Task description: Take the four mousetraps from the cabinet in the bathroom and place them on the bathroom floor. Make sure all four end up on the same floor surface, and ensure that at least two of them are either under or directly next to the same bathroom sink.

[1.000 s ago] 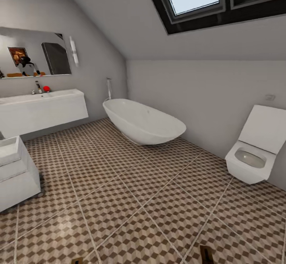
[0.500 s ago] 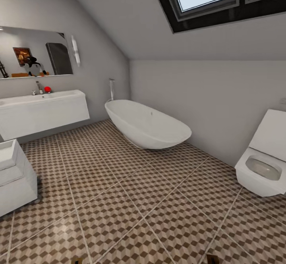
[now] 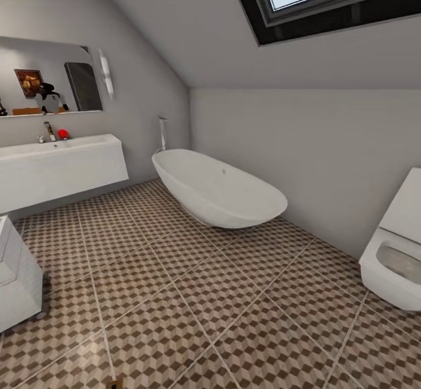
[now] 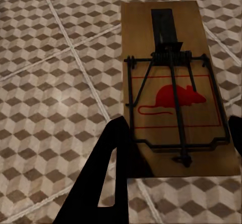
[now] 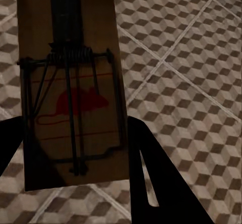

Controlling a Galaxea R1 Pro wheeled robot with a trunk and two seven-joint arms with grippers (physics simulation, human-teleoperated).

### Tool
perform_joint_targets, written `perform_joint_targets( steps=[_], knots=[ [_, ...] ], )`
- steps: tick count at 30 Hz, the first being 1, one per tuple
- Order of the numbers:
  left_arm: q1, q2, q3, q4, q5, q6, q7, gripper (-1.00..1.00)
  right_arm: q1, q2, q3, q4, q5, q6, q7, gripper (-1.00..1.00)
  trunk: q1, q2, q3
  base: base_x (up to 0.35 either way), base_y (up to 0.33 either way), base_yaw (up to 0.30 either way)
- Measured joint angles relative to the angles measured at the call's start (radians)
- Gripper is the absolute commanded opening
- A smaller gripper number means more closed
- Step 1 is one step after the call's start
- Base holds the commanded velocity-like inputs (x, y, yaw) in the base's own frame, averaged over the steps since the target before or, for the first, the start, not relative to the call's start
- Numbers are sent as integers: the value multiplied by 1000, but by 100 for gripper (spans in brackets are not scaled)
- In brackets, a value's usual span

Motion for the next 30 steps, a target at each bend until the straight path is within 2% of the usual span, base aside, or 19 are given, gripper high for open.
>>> perform_joint_targets(
  steps=[7,25,30],
  knots=[
    [0,0,0,1,0,0,0,-100,0,18,-2,0,0,0,0,-100,0,0,0,156,21,0],
    [0,0,0,1,0,0,0,-100,0,19,-3,0,-1,-1,0,-100,1,0,0,3,0,0],
    [0,1,0,0,0,0,-1,-100,0,19,-3,1,-1,-1,0,-100,0,0,0,156,0,0]
  ],
)
